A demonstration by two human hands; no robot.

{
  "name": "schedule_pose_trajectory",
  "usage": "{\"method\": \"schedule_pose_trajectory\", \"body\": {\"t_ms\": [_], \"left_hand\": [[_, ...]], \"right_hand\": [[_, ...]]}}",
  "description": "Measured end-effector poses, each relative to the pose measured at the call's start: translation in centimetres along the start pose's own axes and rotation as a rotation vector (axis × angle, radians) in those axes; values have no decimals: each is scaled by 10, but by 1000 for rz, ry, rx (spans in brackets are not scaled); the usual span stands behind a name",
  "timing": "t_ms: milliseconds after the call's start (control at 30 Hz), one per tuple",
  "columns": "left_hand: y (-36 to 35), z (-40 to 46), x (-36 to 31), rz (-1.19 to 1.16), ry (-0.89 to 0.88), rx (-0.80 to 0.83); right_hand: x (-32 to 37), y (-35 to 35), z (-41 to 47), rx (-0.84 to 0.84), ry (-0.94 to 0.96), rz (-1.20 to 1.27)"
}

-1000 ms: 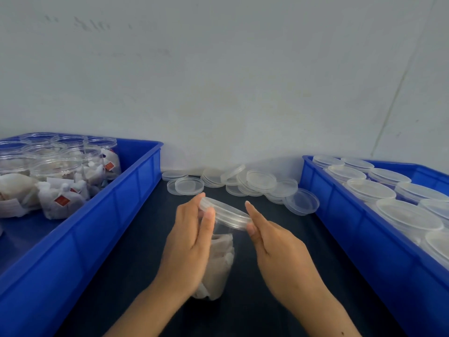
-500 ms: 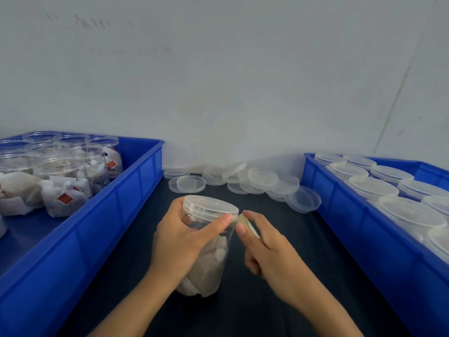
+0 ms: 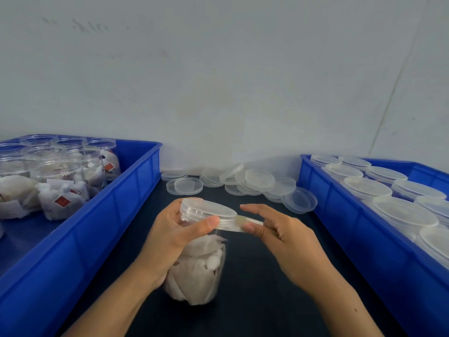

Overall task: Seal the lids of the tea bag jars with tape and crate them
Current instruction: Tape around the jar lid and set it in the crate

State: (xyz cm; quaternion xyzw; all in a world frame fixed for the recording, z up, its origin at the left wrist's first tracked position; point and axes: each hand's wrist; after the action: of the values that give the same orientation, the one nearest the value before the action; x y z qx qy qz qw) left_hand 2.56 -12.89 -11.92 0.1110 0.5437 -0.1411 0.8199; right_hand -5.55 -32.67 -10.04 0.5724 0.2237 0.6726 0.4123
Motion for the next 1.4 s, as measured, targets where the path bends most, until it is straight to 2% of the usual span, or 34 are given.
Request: {"method": "schedule_pose_trajectory", "body": {"t_ms": [200, 367, 533, 600, 667, 800, 933, 1033, 1200, 1400], "left_hand": [[1, -2, 0, -105, 49, 4], [0, -1, 2, -157, 87, 33], [1, -2, 2, -200, 114, 69], [2, -2, 1, -158, 139, 74], [-1, -3, 2, -12, 100, 43], [-19, -16, 2, 412, -140, -214], [-23, -19, -3, 452, -25, -147], [-17, -13, 0, 409, 16, -168], [-15, -10, 4, 363, 24, -172], [-13, -14, 7, 317, -42, -159]], "right_hand": [[0, -5, 1, 26, 45, 1], [4, -11, 1, -68, 125, -92], [8, -17, 1, -114, 125, -123], [9, -19, 0, -143, 116, -146], [10, -20, -1, -179, 94, -163], [17, -27, -8, -246, 65, -210], [24, -33, -14, -258, 79, -216], [27, -33, -16, -283, 132, -217], [30, -25, -19, -312, 131, -287], [24, -24, -17, -258, 110, -272]]}}
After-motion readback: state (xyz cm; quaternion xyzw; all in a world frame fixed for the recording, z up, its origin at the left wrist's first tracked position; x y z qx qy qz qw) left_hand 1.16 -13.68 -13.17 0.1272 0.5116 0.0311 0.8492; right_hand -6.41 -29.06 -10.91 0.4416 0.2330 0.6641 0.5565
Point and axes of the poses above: each hand's wrist, its own z-axis towards the middle knuckle, its own y-axis out of the back of the hand, x = y × z, and after that the axes turned 7 degrees about -y, right-handed
